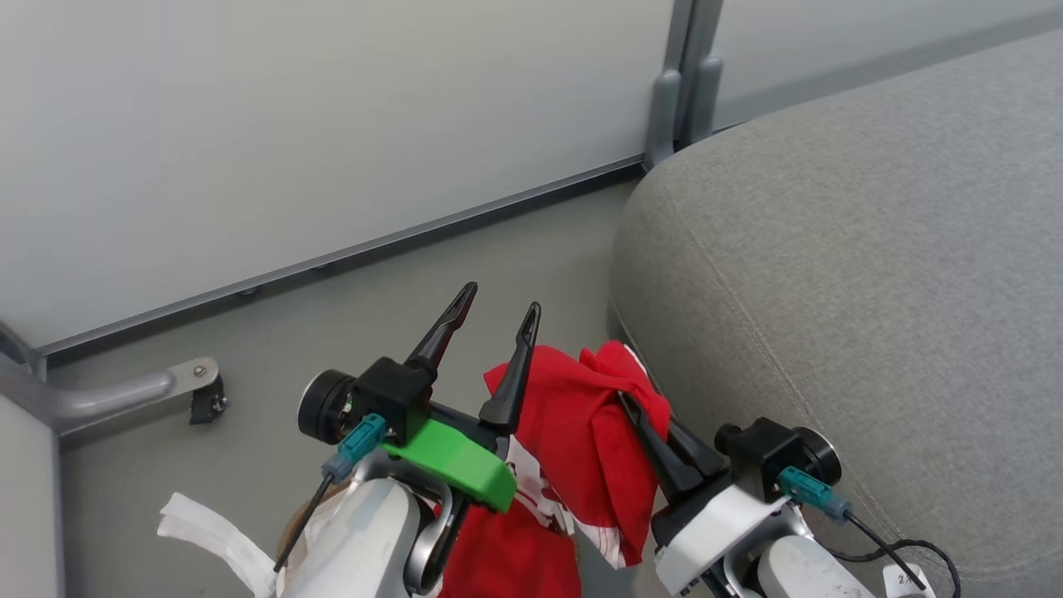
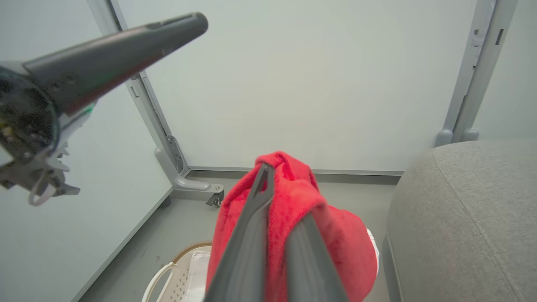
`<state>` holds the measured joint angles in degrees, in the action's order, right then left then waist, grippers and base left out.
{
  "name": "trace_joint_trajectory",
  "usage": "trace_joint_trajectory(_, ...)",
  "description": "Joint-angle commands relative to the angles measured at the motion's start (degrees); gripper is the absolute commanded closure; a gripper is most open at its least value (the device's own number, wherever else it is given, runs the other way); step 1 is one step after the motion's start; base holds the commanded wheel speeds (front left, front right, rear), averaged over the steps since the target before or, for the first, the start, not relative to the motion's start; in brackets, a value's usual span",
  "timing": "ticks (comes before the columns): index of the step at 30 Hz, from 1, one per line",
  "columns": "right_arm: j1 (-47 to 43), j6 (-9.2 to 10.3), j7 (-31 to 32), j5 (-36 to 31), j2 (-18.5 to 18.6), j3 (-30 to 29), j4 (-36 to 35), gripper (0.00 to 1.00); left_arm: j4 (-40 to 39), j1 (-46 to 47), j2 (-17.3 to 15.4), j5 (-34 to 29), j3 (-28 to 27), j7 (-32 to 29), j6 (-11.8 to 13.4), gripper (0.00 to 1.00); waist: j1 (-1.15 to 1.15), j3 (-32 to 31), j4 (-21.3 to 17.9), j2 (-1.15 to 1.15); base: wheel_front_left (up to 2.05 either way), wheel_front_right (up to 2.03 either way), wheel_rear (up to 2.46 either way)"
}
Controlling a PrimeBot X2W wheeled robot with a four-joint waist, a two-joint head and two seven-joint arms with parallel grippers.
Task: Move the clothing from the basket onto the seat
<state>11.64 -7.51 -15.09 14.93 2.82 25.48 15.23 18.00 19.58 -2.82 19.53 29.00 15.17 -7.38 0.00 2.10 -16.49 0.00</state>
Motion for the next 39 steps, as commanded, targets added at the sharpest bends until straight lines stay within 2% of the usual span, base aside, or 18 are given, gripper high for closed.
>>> trace_joint_trajectory(1, -0.5, 0.04, -0.1, -0.4, 0.2, -0.5, -0.5, 1.0, 0.2, -0.9, -0.2, -0.8, 0.0, 0.0, -0.1, 0.0, 0.0, 1.4, -7.0, 0.0, 0.0, 0.0, 0.0)
trace_joint_trajectory(3, -0.5, 0.04, -0.1, -0.4, 0.2, -1.2, -1.5, 1.0, 0.9, -1.3, -0.2, -1.2, 0.3, 0.0, -0.2, 0.0, 0.0, 2.0, -10.0, 0.0, 0.0, 0.0, 0.0)
trace_joint_trajectory(7, -0.4, 0.04, -0.1, -0.4, 0.2, -2.1, -2.8, 1.0, 2.3, -1.5, -0.5, -1.4, 0.9, 0.0, -0.2, 0.0, 0.0, 2.7, -13.1, 0.0, 0.0, 0.0, 0.0)
trace_joint_trajectory(15, -0.5, 0.04, -0.1, -2.4, 0.1, -5.5, -6.1, 1.0, 4.3, 0.6, -0.9, 0.2, 5.2, 0.0, -0.2, 0.0, 0.0, 4.9, -14.2, 0.0, 0.0, 0.0, 0.0)
trace_joint_trajectory(21, 4.6, 0.05, -0.1, -6.0, 1.0, -8.2, -6.9, 1.0, 4.6, 1.7, -2.3, 0.9, 6.9, 0.0, -0.2, 0.0, 0.0, 7.1, -14.5, 0.0, 0.0, 0.0, 0.0)
trace_joint_trajectory(25, 11.6, 0.05, -0.1, -8.1, 4.7, -9.6, -7.0, 1.0, 3.9, 2.2, -3.7, 0.8, 6.7, 0.0, -0.2, 0.0, 0.0, 9.3, -14.5, 0.0, 0.0, 0.0, 0.0)
trace_joint_trajectory(31, 23.7, 0.06, -0.1, -10.9, 12.7, -13.5, -5.7, 1.0, 2.5, 4.0, -5.4, 0.3, 7.3, 0.0, -0.2, 0.0, 0.0, 13.8, -12.0, 0.0, 0.0, 0.0, 0.0)
trace_joint_trajectory(34, 29.8, 0.06, -0.1, -13.3, 17.3, -15.1, -3.8, 1.0, 1.4, 5.5, -6.1, 0.2, 8.0, 0.0, -0.2, 0.0, 0.0, 16.6, -10.6, 0.0, 0.0, 0.0, 0.0)
trace_joint_trajectory(39, 38.0, 0.06, -0.1, -15.2, 21.4, -17.7, 1.6, 1.0, 0.1, 8.0, -7.8, 0.2, 9.2, 0.0, -0.2, 0.0, 0.0, 21.3, -8.7, 0.0, 0.0, 0.0, 0.0)
